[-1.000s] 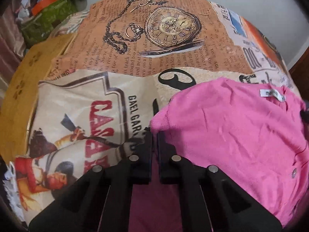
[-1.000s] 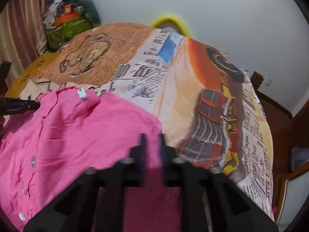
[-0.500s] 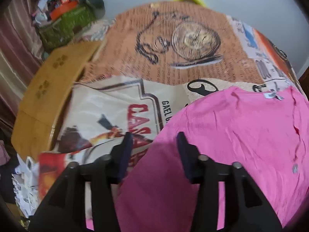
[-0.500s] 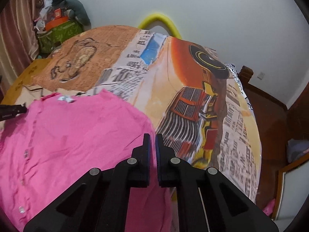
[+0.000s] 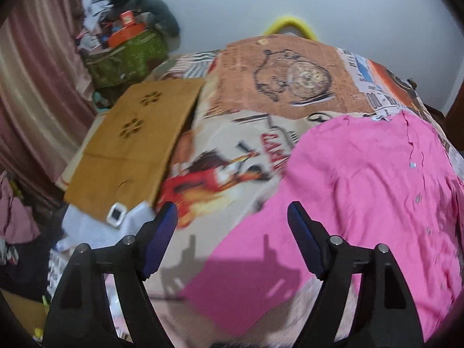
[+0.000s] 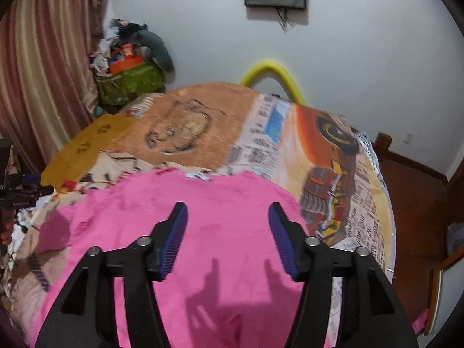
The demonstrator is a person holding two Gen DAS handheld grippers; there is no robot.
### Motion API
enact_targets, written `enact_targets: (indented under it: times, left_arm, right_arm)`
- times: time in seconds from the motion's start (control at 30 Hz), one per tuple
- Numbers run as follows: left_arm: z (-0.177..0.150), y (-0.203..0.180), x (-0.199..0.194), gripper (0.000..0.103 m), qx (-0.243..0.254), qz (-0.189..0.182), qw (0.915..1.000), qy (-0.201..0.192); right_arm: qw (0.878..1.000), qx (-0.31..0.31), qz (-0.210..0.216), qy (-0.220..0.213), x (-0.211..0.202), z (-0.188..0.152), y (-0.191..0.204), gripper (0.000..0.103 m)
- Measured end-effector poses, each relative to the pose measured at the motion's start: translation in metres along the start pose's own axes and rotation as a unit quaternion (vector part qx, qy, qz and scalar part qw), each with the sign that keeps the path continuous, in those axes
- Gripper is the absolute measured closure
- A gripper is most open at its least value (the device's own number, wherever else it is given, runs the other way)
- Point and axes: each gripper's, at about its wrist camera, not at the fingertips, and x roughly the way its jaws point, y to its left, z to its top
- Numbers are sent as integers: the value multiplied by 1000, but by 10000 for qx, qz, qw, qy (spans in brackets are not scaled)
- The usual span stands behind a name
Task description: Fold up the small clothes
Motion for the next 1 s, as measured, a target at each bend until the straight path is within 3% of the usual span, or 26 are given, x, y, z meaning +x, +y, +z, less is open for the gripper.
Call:
enact_targets:
  times: [0.23, 0.4, 0.53, 0.57, 0.63, 0.67, 0.73, 0.87, 1.0]
  left_arm:
    - [-53, 58, 0, 24, -677, -14, 9969, 395]
    - [-82, 71, 27, 27, -1018, -336, 9903, 880]
    - [-97, 63, 53, 58, -1140, -479, 9846, 1232]
    - [-100, 63, 57, 60, -1162, -468, 9840, 1270]
    - [-103, 58, 63, 68, -1184, -439, 9847, 1202]
    - [-103, 56, 62, 83, -1183, -464, 9853, 1142]
    - [-100, 54, 59, 97, -1224, -487, 9851, 1102]
    - [-84, 50, 43, 99, -1188, -455, 9879, 892]
    - [-46, 37, 3, 99, -1085, -557, 9921, 296]
  right_arm:
    - [9994, -308, 179, -27, -11, -7, 51, 38]
    - [9987, -378, 287, 165, -1, -19, 75, 38]
    - [9981, -397, 335, 322, 5, -28, 86, 38]
    - [9980, -407, 336, 361, 7, -30, 87, 38]
    - [9977, -429, 313, 409, 7, -32, 91, 38]
    - [9976, -455, 301, 427, 8, -34, 91, 38]
    - [9974, -476, 306, 442, 8, -36, 90, 38]
    - [9973, -511, 270, 460, 10, -39, 86, 38]
    - [9975, -452, 336, 415, 13, -43, 78, 38]
